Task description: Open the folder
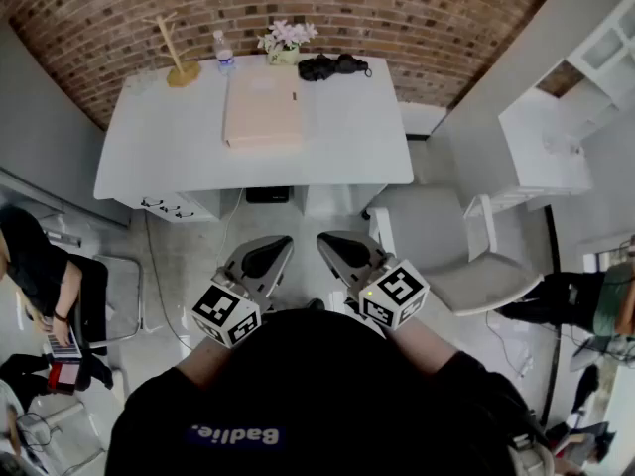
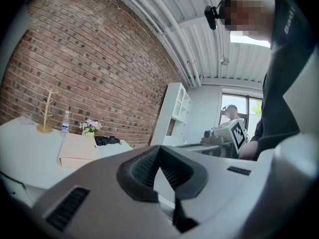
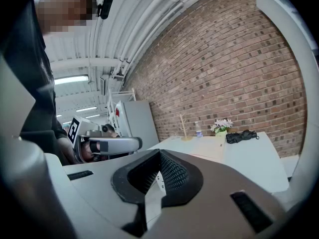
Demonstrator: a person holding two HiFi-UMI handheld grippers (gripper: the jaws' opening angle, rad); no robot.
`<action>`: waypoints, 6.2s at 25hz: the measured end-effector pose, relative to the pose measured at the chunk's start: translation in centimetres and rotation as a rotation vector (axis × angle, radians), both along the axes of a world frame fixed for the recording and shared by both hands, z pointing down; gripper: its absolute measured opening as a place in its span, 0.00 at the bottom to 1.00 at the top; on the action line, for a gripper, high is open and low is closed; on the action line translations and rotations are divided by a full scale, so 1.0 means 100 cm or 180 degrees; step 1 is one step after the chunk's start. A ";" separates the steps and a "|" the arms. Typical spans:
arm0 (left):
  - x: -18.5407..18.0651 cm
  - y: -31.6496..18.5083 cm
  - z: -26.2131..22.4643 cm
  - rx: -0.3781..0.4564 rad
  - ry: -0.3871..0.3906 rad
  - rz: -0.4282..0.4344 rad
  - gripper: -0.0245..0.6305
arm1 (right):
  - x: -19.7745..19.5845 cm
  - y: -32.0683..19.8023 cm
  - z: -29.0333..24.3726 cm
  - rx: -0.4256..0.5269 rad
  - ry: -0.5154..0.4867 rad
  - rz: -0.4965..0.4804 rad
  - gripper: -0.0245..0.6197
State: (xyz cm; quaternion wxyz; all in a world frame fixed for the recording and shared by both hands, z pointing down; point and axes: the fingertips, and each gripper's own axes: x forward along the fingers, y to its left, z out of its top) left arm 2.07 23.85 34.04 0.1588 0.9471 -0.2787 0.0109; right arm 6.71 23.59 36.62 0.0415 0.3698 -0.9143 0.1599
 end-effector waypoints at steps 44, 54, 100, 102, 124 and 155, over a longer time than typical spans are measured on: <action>-0.023 -0.129 0.007 0.0239 -0.0070 0.0145 0.04 | -0.004 -0.114 0.000 0.0008 -0.0162 0.0318 0.08; -0.069 -0.222 0.023 0.0263 -0.0102 0.0364 0.04 | -0.043 -0.202 0.009 -0.0133 0.0065 0.0582 0.08; -0.043 -0.371 0.283 0.0587 -0.3296 0.0369 0.33 | 0.033 -0.375 0.231 -0.1074 0.0345 0.0706 0.08; -0.042 -0.372 0.287 0.0640 -0.3394 0.0414 0.36 | 0.033 -0.376 0.240 -0.1125 0.0373 0.0729 0.08; -0.043 -0.379 0.305 0.0987 -0.3916 0.0782 0.43 | 0.032 -0.375 0.278 -0.1267 0.0427 0.0697 0.08; -0.047 -0.382 0.283 0.1312 -0.3863 0.0954 0.13 | 0.027 -0.378 0.279 -0.1238 0.0587 0.0620 0.08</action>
